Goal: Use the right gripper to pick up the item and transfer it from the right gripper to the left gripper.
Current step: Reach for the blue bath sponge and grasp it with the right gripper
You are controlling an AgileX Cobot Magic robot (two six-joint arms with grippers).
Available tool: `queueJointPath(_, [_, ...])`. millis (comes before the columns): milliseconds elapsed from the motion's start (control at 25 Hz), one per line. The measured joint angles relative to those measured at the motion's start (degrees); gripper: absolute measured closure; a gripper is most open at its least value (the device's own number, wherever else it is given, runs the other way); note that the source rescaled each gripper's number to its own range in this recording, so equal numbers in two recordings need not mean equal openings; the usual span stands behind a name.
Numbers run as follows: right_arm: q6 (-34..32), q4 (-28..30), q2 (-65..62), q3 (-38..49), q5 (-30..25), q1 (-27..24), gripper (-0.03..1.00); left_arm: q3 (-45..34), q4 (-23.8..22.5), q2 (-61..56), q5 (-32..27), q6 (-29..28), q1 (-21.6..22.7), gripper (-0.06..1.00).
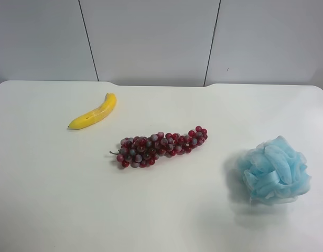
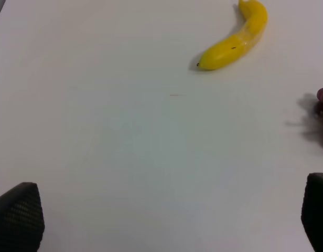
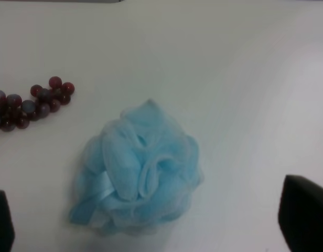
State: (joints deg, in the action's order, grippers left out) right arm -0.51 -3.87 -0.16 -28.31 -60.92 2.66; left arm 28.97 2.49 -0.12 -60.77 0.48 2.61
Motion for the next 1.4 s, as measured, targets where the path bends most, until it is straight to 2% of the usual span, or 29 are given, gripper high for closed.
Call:
queueJointPath(1000, [-0.2,-0.9,0.2,-0.1,-0.1,0.0,-0.03,0.0,0.0,0.0,0.0,0.0,0.0,-0.05])
queueJointPath(1160, [-3.6,-0.4,9.2,-4.2,-4.4,0.0,-0.03,0.0,0.0,0.0,0.0,0.0,0.0,-0.05])
queueJointPath(1400, [-3.9,1.1,31.6,-14.4,-4.5,0.0,-0.03,0.0,0.0,0.0,0.1,0.0,0.0,-0.05])
